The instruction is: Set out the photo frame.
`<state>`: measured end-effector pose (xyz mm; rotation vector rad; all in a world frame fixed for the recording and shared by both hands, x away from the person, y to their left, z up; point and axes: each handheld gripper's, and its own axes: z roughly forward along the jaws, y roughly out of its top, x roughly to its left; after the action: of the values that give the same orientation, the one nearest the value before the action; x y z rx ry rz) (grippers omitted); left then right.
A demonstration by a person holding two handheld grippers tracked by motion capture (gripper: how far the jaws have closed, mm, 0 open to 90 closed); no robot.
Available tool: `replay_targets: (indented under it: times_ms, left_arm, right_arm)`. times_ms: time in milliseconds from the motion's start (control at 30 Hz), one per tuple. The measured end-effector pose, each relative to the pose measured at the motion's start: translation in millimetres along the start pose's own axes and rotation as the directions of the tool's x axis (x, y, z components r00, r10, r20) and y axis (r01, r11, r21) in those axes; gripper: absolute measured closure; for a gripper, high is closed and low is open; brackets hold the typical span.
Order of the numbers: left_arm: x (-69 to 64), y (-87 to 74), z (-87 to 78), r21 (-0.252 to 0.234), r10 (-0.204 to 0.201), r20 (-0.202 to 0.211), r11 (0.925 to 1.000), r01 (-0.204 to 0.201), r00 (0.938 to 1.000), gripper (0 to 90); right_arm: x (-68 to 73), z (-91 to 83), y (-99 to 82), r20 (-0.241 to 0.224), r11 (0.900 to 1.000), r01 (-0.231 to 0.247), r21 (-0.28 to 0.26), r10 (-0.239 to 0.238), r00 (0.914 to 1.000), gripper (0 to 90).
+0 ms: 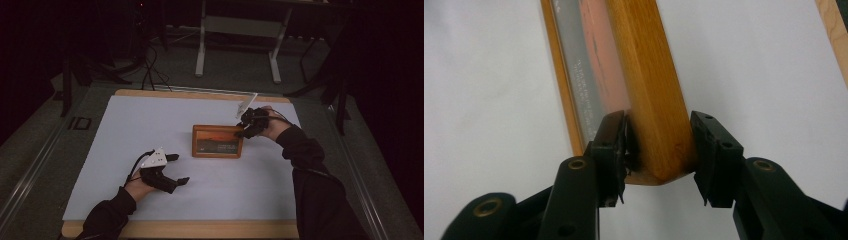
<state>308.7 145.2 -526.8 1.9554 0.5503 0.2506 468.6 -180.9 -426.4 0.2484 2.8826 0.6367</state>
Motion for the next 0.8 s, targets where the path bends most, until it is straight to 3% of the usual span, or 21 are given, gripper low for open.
replay_targets:
  times_ms: [267,367,433,567,667,800]
  left_arm:
    - [-0.4,-1.2,1.7,0.003,-0.005,0.012,1.0,0.005,0.9999,7.9]
    - [-0.4,-1.2,1.7,0.003,-0.008,0.01,1.0,0.008,0.9999,7.8]
    - [-0.1,-1.9,1.6,0.001,-0.013,0.014,0.9999,0.013,0.9998,7.8]
    - [-0.8,-2.8,2.5,0.009,-0.013,0.016,0.9999,0.013,0.9998,7.8]
    - [-1.7,-1.9,2.5,0.011,-0.005,0.016,0.9999,0.005,0.9999,7.8]
    - [-2.0,-1.8,2.4,0.012,-0.003,0.015,0.9999,0.003,0.9999,7.8]
  right_arm:
    - [-3.0,2.1,0.2,-0.002,1.0,0.003,-0.004,-0.003,1.0,57.0]
    - [-2.8,1.6,1.1,0.017,0.9998,-0.018,0.01,0.018,0.9997,53.4]
    - [-0.6,1.2,1.2,0.053,1.0,0.001,0.009,-0.002,0.9986,50.9]
    - [1.4,-2.0,1.8,0.068,0.9999,-0.014,0.007,0.013,0.9976,52.2]
    - [1.9,-5.4,2.6,0.057,0.9989,-0.048,0.003,0.048,0.9972,50.0]
    - [4.1,-11.0,2.3,0.083,0.9974,-0.072,-0.006,0.072,0.994,43.0]
